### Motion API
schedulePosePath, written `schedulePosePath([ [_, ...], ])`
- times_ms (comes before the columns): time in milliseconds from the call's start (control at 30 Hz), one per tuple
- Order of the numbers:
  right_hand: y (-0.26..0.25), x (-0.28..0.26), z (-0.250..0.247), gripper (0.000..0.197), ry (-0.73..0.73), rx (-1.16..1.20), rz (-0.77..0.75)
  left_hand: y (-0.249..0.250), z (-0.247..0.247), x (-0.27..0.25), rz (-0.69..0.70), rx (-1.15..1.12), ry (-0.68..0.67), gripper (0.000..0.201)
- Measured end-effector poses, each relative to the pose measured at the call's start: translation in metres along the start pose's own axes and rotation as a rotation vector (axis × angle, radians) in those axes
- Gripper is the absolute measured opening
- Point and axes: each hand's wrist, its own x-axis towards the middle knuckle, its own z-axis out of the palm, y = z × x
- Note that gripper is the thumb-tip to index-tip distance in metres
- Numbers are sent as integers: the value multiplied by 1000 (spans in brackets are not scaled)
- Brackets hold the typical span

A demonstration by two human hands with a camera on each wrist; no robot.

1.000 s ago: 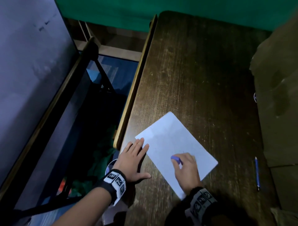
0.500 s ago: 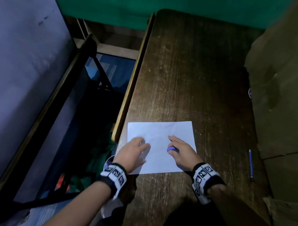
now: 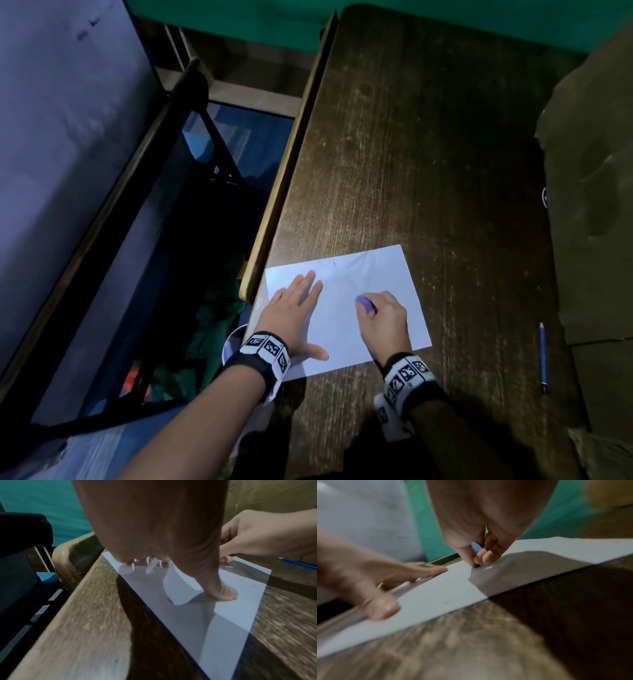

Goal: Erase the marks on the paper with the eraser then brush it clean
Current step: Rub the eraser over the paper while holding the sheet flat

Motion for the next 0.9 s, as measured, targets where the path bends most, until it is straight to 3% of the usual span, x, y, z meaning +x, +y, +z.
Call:
schedulePosePath([
  [67, -9, -16, 11, 16, -52, 10, -33, -2, 2, 0, -1, -19, 16, 143],
  [167, -13, -46, 17, 12, -276, 35, -257, -2, 2, 0, 2, -29, 28, 143],
  [200, -9, -39, 13, 11, -266, 28, -259, -1, 2, -1, 1, -26, 27, 142],
  [300, 8, -6, 1, 7, 1, 44, -105, 3, 6, -10, -18, -22, 13, 138],
  [367, 15, 5, -5, 7, 89, 82, -22, 8, 12, -19, -8, -27, 30, 130],
  [567, 23, 9, -7, 12, 35, 20, -60, 27, 33, -63, 29, -83, 25, 92],
  [733, 25, 8, -13, 13, -126, 102, -129, 24, 0, -47, 48, -123, 64, 27],
  [767, 25, 8, -14, 12, -169, 104, -149, 17, -7, -34, 67, -139, 88, 32],
  [833, 23, 7, -17, 12, -263, 94, -209, 3, -12, -9, 152, -142, 117, 75],
  [900, 18, 3, -17, 11, -347, 79, -273, -6, -13, 6, 217, -5, 12, 116],
])
